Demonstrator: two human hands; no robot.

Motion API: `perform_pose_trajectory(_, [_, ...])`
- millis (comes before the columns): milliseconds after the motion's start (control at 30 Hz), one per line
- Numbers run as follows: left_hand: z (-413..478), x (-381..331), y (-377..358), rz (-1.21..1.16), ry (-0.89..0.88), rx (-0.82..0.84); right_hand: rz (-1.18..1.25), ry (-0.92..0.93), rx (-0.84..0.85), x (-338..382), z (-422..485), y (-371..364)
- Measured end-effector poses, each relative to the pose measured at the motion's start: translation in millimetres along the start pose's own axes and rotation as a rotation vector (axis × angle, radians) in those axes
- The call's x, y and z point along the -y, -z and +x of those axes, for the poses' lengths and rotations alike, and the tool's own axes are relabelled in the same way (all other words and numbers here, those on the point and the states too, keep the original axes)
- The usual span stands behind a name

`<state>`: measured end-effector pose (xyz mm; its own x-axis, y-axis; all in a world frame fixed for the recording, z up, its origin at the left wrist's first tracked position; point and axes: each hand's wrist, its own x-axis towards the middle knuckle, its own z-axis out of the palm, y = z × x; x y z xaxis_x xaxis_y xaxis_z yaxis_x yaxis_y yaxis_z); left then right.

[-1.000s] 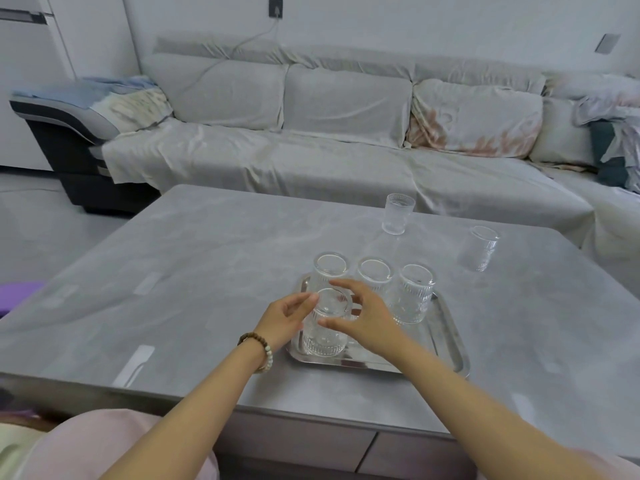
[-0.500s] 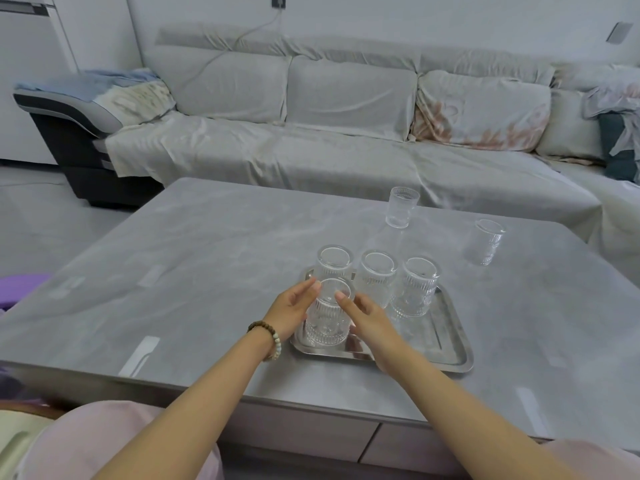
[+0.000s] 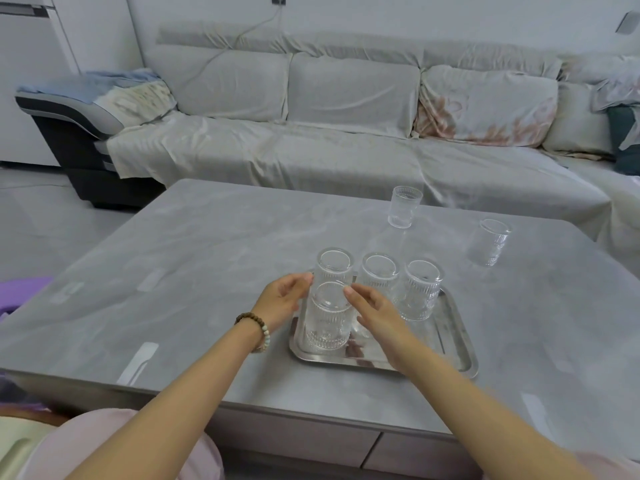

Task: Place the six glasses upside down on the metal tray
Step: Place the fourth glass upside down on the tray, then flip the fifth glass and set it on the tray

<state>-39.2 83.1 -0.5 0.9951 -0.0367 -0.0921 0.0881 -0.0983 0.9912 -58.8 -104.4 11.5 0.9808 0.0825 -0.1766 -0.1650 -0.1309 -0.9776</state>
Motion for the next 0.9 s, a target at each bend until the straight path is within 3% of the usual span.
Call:
perform_pose_trajectory(133, [29.4,-36.3,11.2,0.084,-0.092,-0.116,0.038,0.081,0.014,34.1,12.6,32.6])
perform_pose_trajectory(300, [86.9,-80.7,-4.7,0.185,-0.172,-0.090,0.045,0.143,-0.025,77.6,63.6,86.7])
perform_pose_trajectory(567, [201.7,-99.3,-63.7,0.384,-0.131,0.032,0.089,0.017,-0.151,69.3,172.5,169.9])
perform_pose_trajectory(900, [327.1,-79.7,-155.7,0.500,-0.064,0.137,0.229,-0.147,-0.104,23.9,278.5,212.7])
